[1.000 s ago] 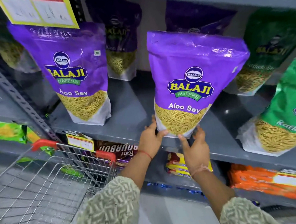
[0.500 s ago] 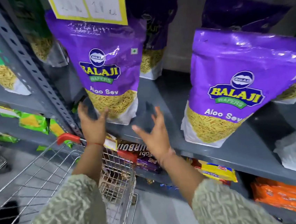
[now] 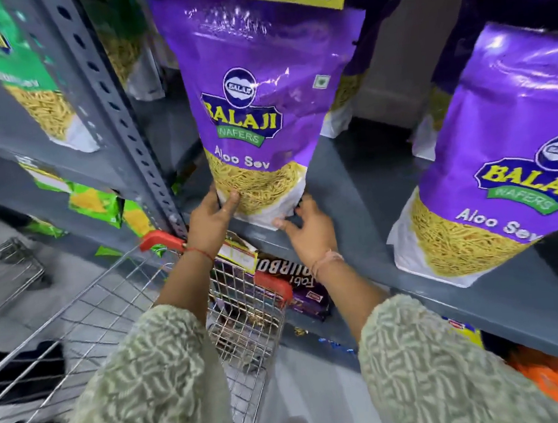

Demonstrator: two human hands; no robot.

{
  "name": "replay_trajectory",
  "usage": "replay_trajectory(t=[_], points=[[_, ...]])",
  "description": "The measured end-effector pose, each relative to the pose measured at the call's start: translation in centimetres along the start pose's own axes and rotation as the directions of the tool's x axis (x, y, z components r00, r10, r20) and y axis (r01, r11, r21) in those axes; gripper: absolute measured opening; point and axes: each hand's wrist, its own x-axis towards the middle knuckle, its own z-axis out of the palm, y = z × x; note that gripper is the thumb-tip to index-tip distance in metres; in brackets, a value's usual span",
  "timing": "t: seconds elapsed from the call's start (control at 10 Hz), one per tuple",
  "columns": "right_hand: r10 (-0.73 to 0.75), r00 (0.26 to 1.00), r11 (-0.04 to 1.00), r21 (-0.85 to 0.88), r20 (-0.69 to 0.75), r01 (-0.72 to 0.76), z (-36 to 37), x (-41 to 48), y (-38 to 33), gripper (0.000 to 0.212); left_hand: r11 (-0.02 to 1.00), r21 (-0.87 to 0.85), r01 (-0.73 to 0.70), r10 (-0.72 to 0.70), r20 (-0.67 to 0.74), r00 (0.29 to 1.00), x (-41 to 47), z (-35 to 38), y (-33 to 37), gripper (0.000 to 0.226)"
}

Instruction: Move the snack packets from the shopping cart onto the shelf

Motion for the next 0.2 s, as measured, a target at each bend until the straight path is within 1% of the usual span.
replay_trajectory(t=[0.1, 0.2], points=[[0.003, 1.000, 1.000, -0.010, 0.014, -0.003, -0.11, 0.21, 0.14, 0.046, 0.997, 0.072, -0.005, 0.007, -0.018, 1.000, -0.03, 0.26, -0.26, 0.042], [0.004, 0.999, 1.000, 0.011, 0.049, -0.004, -0.31, 0.05, -0.46, 0.055, 0.998, 0.058, -0.007, 0.007, -0.003, 1.000, -0.16, 0.20, -0.64, 0.057]])
